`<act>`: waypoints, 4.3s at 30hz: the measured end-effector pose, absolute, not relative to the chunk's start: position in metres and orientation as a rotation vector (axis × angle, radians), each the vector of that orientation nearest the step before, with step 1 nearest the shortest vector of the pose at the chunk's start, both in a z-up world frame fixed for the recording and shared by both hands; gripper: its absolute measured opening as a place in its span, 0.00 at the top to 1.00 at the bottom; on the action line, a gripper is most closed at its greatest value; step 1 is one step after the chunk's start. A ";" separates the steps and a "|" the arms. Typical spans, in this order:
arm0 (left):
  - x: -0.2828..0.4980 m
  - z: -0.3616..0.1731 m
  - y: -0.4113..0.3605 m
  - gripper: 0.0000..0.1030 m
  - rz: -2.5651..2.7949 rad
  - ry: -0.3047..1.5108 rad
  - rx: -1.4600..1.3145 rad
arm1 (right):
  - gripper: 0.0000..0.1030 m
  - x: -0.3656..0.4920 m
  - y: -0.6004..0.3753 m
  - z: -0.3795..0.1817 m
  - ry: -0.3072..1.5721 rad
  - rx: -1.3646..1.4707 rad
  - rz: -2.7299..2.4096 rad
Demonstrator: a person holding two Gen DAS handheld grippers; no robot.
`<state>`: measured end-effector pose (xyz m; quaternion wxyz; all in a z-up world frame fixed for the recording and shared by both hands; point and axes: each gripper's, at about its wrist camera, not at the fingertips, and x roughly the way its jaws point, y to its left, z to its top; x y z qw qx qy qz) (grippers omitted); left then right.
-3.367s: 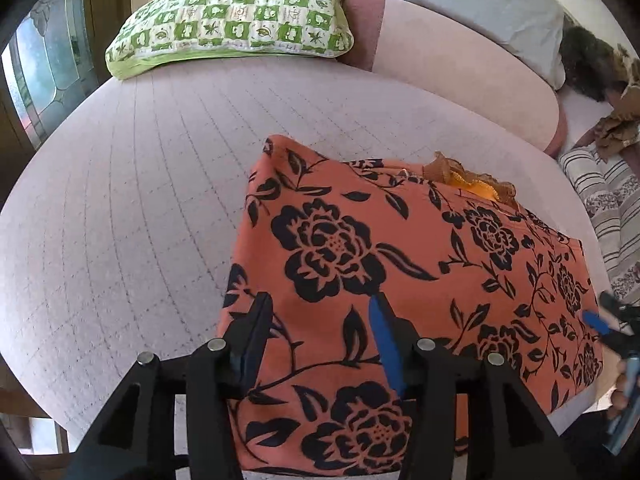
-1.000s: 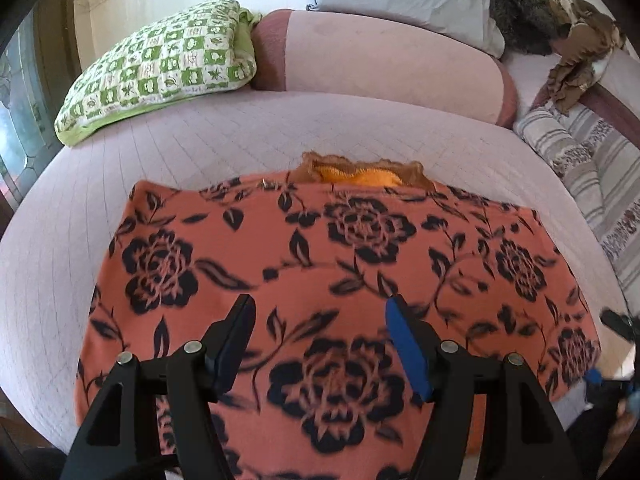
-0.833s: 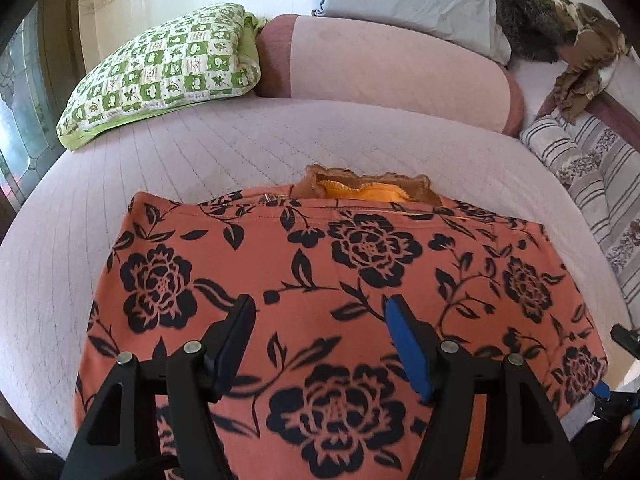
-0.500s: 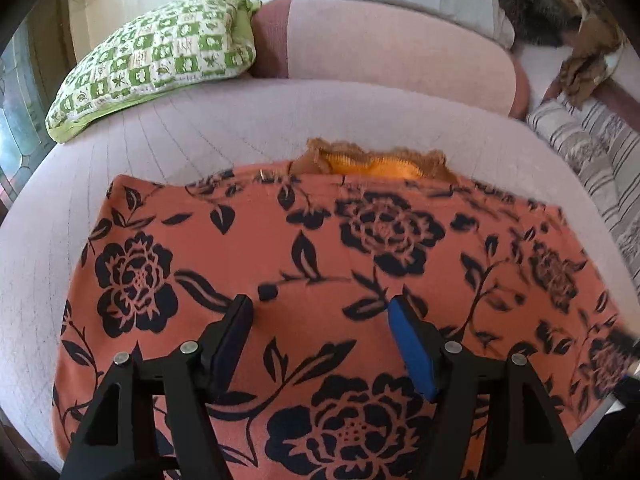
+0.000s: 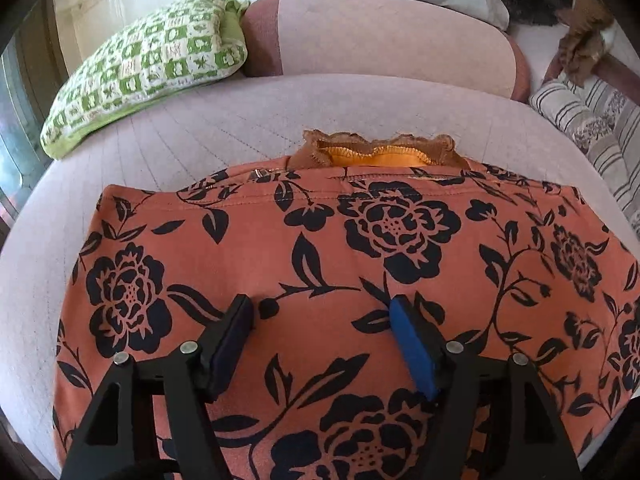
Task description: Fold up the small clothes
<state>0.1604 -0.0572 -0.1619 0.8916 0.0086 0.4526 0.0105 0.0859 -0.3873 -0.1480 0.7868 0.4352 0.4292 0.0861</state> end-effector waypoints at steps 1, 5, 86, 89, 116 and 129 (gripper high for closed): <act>0.161 -0.160 -0.055 0.31 0.009 0.942 0.007 | 0.86 0.088 -0.381 -0.134 0.907 0.896 0.198; 0.162 -0.165 -0.050 0.31 -0.011 0.949 0.008 | 0.87 0.101 -0.346 -0.084 0.852 0.747 0.259; 0.199 -0.128 0.187 0.84 -0.344 1.080 -0.571 | 0.87 0.090 0.039 -0.083 0.999 0.107 0.808; 0.192 -0.119 0.187 0.84 -0.348 1.056 -0.529 | 0.87 0.085 0.039 -0.073 0.971 0.106 0.814; 0.067 -0.107 0.163 0.68 -0.290 1.107 -0.320 | 0.18 0.078 -0.085 -0.091 0.911 0.411 0.709; 0.067 -0.138 0.212 0.70 -0.287 1.143 -0.564 | 0.18 0.115 -0.127 -0.148 1.089 0.788 0.771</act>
